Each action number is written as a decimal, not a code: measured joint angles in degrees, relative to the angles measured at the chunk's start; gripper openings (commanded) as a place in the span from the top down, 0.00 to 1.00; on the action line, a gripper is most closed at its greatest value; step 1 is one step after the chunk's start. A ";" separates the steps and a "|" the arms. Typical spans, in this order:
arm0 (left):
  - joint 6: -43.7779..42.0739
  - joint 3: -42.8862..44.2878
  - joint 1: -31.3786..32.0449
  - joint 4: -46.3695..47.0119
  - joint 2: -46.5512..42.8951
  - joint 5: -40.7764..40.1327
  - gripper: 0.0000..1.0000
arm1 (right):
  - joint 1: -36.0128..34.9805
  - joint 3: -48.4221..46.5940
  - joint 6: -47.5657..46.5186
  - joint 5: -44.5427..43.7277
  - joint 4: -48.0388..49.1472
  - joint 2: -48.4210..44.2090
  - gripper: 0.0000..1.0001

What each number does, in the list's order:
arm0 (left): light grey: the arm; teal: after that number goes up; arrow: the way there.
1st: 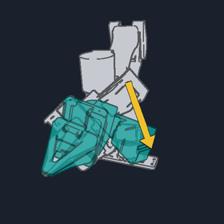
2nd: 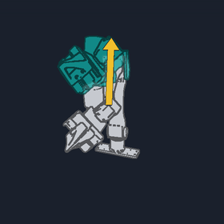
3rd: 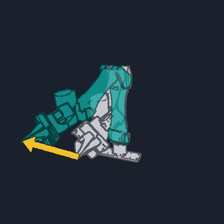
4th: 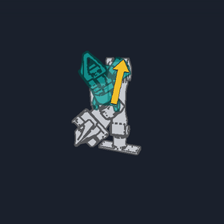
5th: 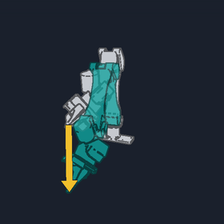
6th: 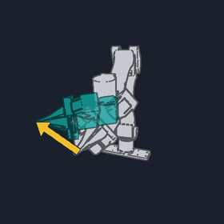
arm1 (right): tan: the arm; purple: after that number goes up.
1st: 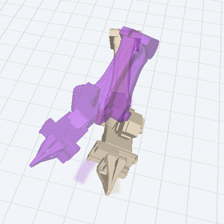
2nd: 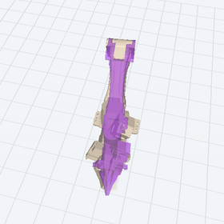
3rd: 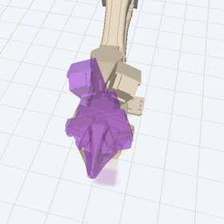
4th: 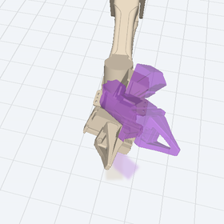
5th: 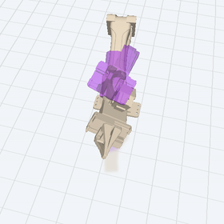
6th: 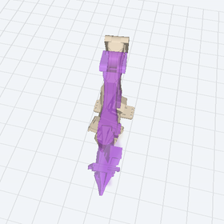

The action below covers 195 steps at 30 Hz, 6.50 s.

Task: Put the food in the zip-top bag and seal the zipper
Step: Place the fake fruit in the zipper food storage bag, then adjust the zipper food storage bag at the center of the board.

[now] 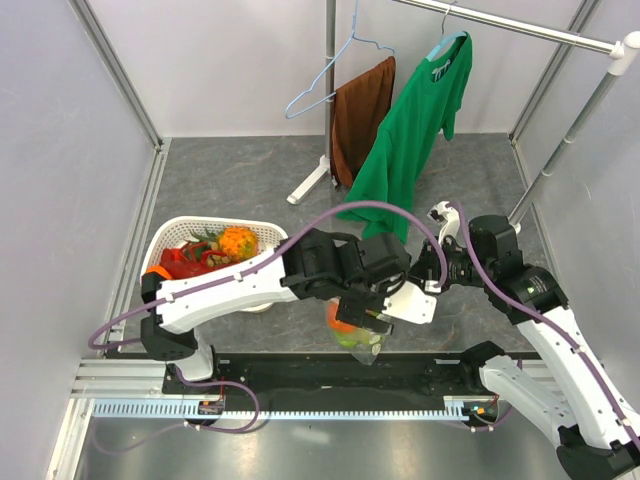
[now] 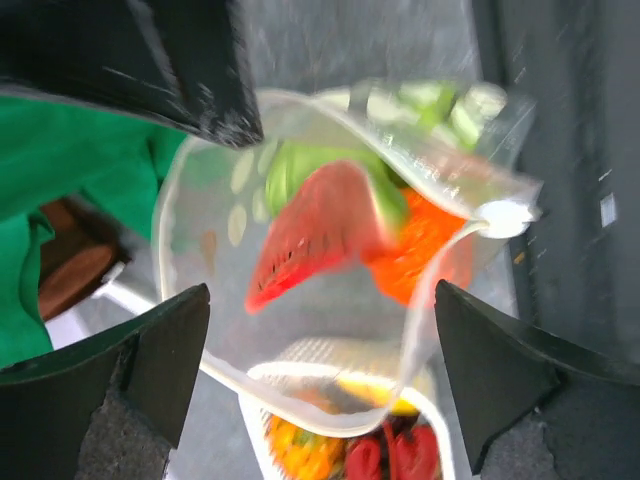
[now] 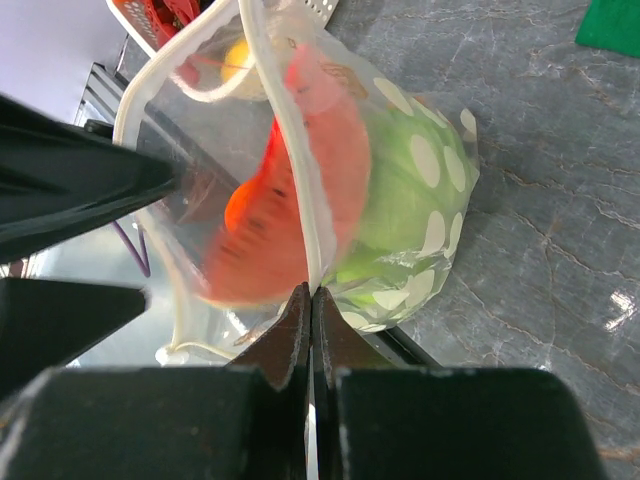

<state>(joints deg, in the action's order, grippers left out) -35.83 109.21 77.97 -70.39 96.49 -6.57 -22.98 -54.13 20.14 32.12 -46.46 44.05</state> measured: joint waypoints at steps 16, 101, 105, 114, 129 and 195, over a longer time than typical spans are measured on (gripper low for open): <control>-1.90 -11.76 -9.01 0.39 -16.13 22.49 0.25 | 0.00 0.00 -0.02 0.79 0.92 0.74 1.00; 29.46 -34.29 -17.75 44.83 -16.11 35.78 0.98 | -1.14 -5.60 -11.15 3.85 14.67 16.52 0.48; 33.77 -34.42 -22.67 48.41 -15.02 36.52 0.98 | 2.60 -9.64 -14.62 0.09 14.71 15.08 0.35; 38.45 -35.34 -23.30 52.06 -14.84 37.07 0.98 | 6.91 -14.03 -23.89 -3.45 6.01 6.73 0.21; 41.18 -35.36 -26.58 52.78 -14.84 37.20 0.98 | 6.88 -8.46 -24.09 8.02 -2.32 0.13 0.11; 4.72 -33.03 -23.85 51.91 -15.72 52.46 0.36 | 4.72 8.57 -28.37 14.97 18.32 -2.36 1.00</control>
<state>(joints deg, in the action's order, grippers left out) -31.11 76.18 54.13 -18.48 80.77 45.89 -18.26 -45.56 -8.23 47.09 -28.14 41.69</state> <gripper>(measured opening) 0.698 0.007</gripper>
